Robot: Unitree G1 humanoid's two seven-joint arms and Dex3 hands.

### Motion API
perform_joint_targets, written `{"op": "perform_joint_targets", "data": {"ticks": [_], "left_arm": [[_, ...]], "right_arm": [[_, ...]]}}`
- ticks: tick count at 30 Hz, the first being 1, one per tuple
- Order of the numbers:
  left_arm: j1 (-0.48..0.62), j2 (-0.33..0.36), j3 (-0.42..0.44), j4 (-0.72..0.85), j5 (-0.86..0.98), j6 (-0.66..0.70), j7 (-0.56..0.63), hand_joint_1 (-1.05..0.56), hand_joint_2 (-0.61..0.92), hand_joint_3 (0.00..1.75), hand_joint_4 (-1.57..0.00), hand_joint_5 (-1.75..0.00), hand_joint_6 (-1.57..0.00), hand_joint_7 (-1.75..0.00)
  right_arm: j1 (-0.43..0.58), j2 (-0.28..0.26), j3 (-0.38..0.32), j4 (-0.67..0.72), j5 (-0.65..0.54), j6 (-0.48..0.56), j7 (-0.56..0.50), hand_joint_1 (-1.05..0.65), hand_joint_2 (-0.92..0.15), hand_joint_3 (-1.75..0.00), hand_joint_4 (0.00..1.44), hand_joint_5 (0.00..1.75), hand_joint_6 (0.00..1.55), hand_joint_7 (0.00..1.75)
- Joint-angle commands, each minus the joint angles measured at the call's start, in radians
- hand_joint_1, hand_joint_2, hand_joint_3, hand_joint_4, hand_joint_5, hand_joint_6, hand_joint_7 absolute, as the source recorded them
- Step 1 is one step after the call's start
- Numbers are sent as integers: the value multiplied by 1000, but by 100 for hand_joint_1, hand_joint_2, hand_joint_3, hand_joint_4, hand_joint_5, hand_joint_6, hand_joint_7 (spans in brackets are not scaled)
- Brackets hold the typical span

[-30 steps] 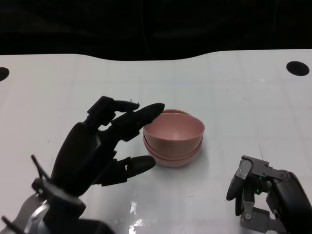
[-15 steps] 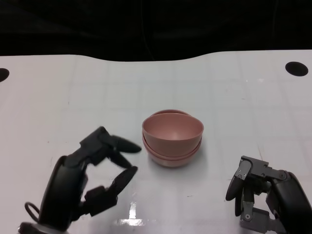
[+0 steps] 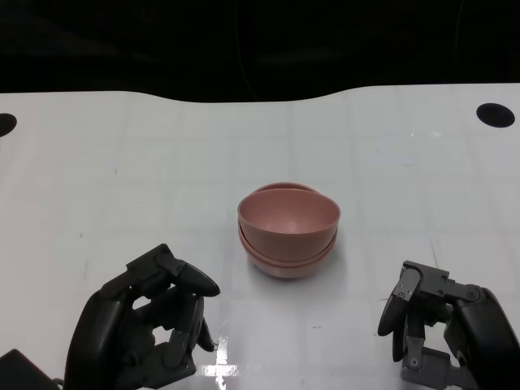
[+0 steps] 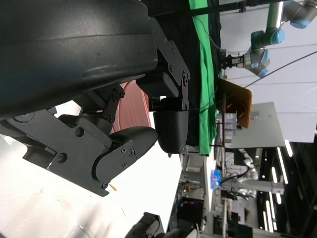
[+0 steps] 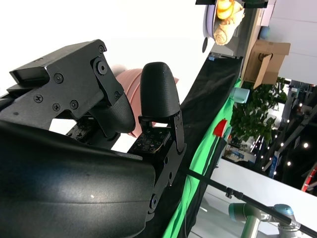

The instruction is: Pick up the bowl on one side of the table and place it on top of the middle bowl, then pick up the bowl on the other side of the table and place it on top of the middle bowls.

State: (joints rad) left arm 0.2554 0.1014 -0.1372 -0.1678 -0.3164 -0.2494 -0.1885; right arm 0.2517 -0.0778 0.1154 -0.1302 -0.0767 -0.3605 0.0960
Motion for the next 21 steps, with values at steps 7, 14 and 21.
{"op": "perform_joint_targets", "data": {"ticks": [7,14,21], "left_arm": [[-27,-21,61,81,4,-36,-81,-21,52,115,-89,-175,-76,-157],[-39,-37,79,111,7,-44,-120,-22,48,119,-87,-175,-78,-150],[-36,-42,81,113,29,-54,-129,-22,46,122,-87,-175,-79,-152]], "right_arm": [[28,-15,-21,-14,37,-2,20,-4,-28,-156,91,174,85,144],[36,-18,-31,-7,52,-24,33,-3,-29,-155,91,171,85,136],[38,-14,-34,-9,57,-19,35,-3,-28,-157,92,170,87,134]]}}
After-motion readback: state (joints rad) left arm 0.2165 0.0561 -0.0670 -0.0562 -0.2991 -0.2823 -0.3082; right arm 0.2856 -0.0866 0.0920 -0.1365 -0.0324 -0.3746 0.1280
